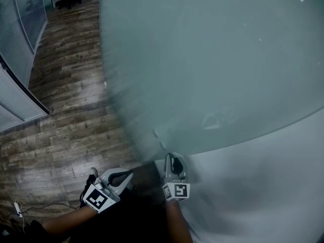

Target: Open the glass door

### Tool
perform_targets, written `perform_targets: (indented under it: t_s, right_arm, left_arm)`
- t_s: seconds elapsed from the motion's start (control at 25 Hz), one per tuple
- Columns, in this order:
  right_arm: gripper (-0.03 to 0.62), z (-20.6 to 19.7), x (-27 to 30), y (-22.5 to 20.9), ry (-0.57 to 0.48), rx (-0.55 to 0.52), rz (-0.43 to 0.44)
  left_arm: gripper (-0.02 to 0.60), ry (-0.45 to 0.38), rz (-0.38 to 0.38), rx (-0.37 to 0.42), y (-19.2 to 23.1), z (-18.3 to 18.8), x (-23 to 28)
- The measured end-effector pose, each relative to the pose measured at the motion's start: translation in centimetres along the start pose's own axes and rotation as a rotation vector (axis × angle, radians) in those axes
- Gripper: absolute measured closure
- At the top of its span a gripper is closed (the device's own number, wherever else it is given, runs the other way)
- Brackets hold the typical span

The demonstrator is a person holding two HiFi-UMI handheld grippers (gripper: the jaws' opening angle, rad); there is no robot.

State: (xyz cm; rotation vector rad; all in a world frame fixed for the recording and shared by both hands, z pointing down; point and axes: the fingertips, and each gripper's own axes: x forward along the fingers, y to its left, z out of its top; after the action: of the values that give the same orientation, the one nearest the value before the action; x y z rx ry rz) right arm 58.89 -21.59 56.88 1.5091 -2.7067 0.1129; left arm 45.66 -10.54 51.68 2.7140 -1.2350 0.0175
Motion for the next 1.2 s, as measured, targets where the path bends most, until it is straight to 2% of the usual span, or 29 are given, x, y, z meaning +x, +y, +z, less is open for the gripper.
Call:
perform_targets:
  t_s: [0.2, 0.4, 0.6, 0.72, 0.84, 1.0, 1.2]
  right_arm:
    - [0.516, -0.2, -0.1, -0.4, 0.001, 0.005, -0.004]
    - [0.519, -0.1, 0.1, -0.2, 0.023, -0.028, 0.042]
    - [0.522, -1.1, 1.0, -0.4, 0.059, -0.092, 0.036]
    - [0.522, -1.3, 1.2, -0.5, 0.075, -0.079, 0.041]
    - [0.522, -1.6, 1.1, -0.6, 0.086, -0.074, 0.049]
    - [0.510, -2.4, 1.0, -1.2, 0.105, -0.095, 0.021]
    - [0.453, -0.4, 0.0, -1.3, 0.089, -0.070, -0.053]
  left_arm:
    - [0.581, 0.003, 0.041, 0.007, 0.2, -0.3, -1.3]
    - [0.581, -0.009, 0.115, -0.014, 0.9, 0.0, -2.7]
    - [0.581, -0.051, 0.089, -0.034, 0.9, 0.0, -2.4]
    - [0.581, -0.075, 0.110, -0.020, 1.7, 0.4, -2.7]
    - [0.581, -0.073, 0.137, -0.042, 2.7, 0.2, -3.1]
    - [0.581, -0.069, 0.161, -0.051, 3.9, -0.2, -3.3]
    - [0.581, -0.103, 0.194, -0.072, 5.4, 1.5, -4.8]
